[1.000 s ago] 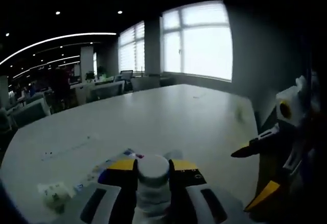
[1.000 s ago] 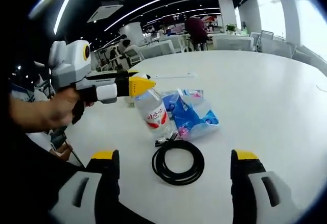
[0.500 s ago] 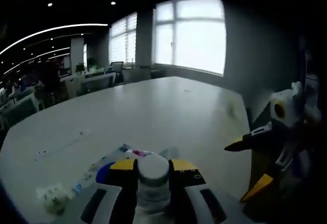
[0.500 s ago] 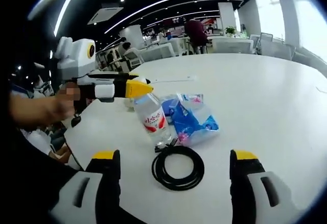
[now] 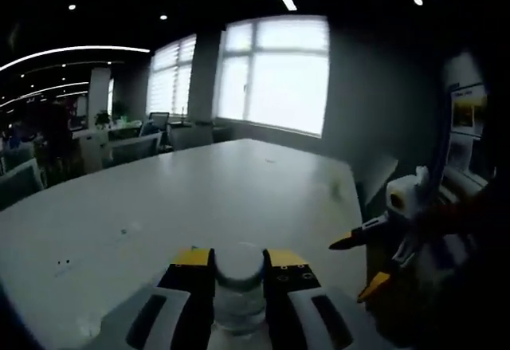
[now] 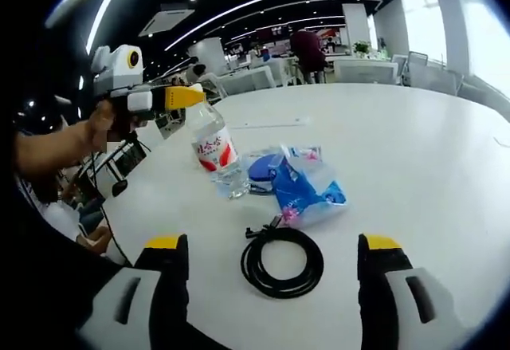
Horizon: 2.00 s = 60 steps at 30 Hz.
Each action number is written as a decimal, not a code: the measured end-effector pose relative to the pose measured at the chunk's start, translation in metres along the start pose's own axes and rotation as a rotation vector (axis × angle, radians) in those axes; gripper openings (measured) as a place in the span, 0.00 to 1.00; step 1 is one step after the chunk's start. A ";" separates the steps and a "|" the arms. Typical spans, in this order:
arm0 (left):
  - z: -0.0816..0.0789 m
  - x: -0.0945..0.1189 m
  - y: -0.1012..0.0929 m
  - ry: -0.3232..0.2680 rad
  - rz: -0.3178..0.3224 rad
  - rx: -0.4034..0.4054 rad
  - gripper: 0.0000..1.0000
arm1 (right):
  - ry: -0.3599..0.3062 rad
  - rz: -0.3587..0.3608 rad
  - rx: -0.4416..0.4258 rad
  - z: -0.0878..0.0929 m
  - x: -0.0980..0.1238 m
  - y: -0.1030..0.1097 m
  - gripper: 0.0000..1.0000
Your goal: Arrange the tabletop items into an orderly group along one side of the table until the central work area is clear of visible clutter.
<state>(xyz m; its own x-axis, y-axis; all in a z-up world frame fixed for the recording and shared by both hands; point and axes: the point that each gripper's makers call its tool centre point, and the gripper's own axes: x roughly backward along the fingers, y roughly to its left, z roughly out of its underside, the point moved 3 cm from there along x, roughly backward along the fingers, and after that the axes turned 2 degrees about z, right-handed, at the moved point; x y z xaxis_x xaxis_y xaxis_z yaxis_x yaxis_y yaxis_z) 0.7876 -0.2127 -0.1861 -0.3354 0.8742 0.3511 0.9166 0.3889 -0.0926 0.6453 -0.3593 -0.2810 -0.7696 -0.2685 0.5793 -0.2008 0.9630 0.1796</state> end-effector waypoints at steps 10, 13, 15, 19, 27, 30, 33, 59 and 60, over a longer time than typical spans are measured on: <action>0.010 0.046 0.039 0.054 0.036 -0.045 0.20 | -0.011 -0.010 0.031 -0.012 -0.008 0.008 0.83; 0.015 0.058 0.045 0.081 0.053 -0.061 0.20 | -0.011 -0.014 0.038 -0.014 -0.010 0.013 0.83; 0.019 0.067 0.050 0.092 0.059 -0.070 0.20 | -0.008 -0.019 0.044 -0.015 -0.012 0.016 0.83; 0.026 0.080 0.062 0.118 0.061 -0.095 0.20 | 0.004 -0.021 0.054 -0.012 -0.014 0.019 0.83; 0.046 0.098 0.087 0.220 0.082 -0.175 0.20 | 0.016 -0.010 0.043 -0.007 -0.019 0.027 0.82; 0.053 0.102 0.096 0.248 0.108 -0.202 0.20 | 0.024 -0.002 0.043 -0.005 -0.022 0.030 0.82; 0.058 0.103 0.099 0.271 0.164 -0.230 0.20 | 0.024 0.006 0.031 -0.005 -0.023 0.034 0.82; 0.082 0.103 0.132 0.447 0.495 -0.468 0.20 | 0.073 0.060 0.009 -0.002 -0.039 0.049 0.81; 0.083 0.104 0.133 0.462 0.508 -0.481 0.20 | 0.077 0.059 0.011 -0.001 -0.040 0.049 0.81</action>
<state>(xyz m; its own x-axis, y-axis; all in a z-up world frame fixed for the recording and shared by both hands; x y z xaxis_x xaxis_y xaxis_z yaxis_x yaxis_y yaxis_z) 0.8562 -0.0461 -0.2393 0.1701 0.6621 0.7299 0.9603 -0.2777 0.0281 0.6666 -0.3011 -0.2941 -0.7317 -0.2121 0.6478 -0.1637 0.9772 0.1350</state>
